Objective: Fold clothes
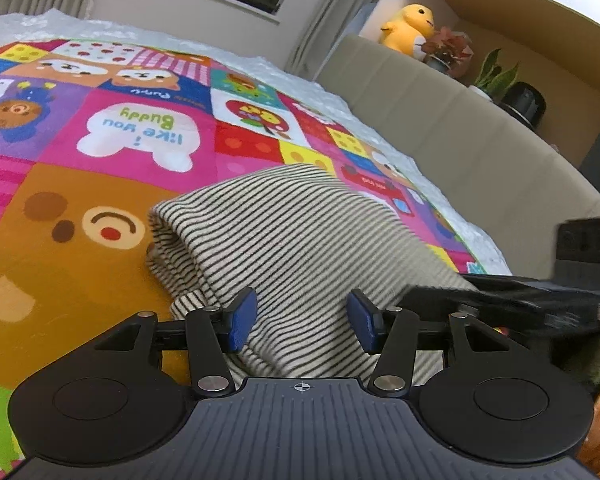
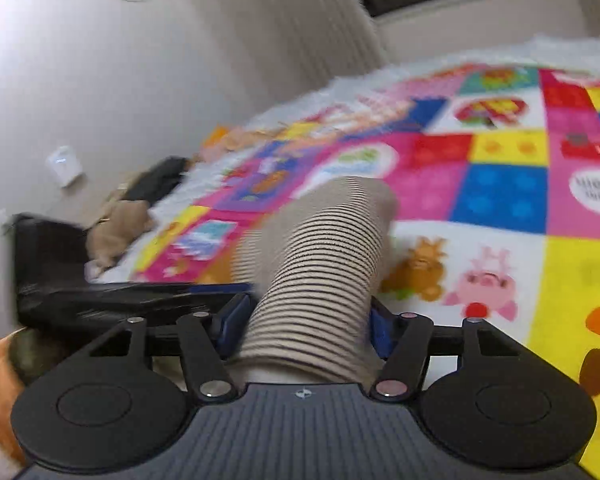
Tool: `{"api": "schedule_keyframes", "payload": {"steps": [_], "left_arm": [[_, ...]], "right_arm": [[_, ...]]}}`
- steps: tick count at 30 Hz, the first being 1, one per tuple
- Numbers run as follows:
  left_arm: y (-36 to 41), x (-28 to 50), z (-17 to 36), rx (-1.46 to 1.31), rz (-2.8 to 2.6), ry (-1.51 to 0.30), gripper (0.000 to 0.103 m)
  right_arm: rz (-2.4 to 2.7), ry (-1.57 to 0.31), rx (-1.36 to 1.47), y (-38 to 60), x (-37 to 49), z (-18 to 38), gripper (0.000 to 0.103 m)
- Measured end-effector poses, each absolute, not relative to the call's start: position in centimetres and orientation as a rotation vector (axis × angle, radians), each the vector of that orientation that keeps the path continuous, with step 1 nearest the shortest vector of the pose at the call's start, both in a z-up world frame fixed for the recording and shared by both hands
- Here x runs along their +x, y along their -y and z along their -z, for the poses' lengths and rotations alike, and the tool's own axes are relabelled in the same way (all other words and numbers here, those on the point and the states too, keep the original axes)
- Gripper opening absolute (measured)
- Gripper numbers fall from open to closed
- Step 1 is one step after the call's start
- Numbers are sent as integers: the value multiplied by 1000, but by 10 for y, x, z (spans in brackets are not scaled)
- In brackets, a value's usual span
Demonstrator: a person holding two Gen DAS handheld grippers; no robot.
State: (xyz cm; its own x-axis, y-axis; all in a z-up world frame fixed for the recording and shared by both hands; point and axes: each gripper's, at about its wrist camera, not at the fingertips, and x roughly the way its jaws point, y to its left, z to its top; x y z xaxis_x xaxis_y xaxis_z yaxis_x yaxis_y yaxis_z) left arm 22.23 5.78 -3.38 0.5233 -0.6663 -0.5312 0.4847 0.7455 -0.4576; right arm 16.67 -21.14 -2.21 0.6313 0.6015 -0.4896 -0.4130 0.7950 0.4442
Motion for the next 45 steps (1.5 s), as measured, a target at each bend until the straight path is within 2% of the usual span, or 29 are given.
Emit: {"api": "schedule_keyframes", "payload": {"steps": [8, 9, 10, 14, 19, 22, 26, 29, 31, 32, 33, 35, 36, 39, 43, 45], "left_arm": [[-67, 212, 28, -299, 704, -733, 55], [-69, 208, 22, -303, 692, -725, 62], [-71, 205, 18, -309, 676, -717, 75], [-75, 198, 11, -325, 653, -718, 81], [-60, 200, 35, -273, 644, -824, 81], [-61, 196, 44, -254, 642, -812, 81], [-63, 192, 47, -239, 655, -800, 81], [-63, 190, 50, -236, 659, -802, 81], [-66, 191, 53, -248, 664, -811, 81], [-67, 191, 54, -253, 666, -816, 81], [-68, 192, 56, -259, 669, -821, 81], [-70, 193, 59, -271, 674, -830, 81], [-71, 193, 60, -277, 676, -835, 82], [-68, 194, 61, -263, 686, -832, 84], [-68, 193, 59, -281, 676, -825, 83], [-70, 192, 55, -283, 674, -826, 82]], "right_arm": [[-483, -737, 256, 208, 142, 49, 64], [-479, -730, 249, 208, 142, 49, 64], [-475, -722, 243, 208, 141, 50, 64], [-466, -703, 227, 206, 140, 51, 67], [-457, -699, 227, 207, 142, 46, 73], [-448, -666, 258, 215, 146, 27, 74], [-450, -639, 329, 222, 182, 9, 81], [-429, -704, 341, 217, 229, 18, 81], [-427, -825, 354, 211, 260, 38, 82], [-437, -881, 385, 208, 273, 47, 79], [-450, -898, 397, 204, 278, 49, 70], [-507, -812, 276, 186, 269, 30, 59], [-565, -727, 182, 175, 256, 15, 58], [-663, -597, 37, 155, 234, -8, 58], [-476, -697, -70, 156, 257, 25, 62], [-432, -716, -21, 167, 261, 39, 70]]}}
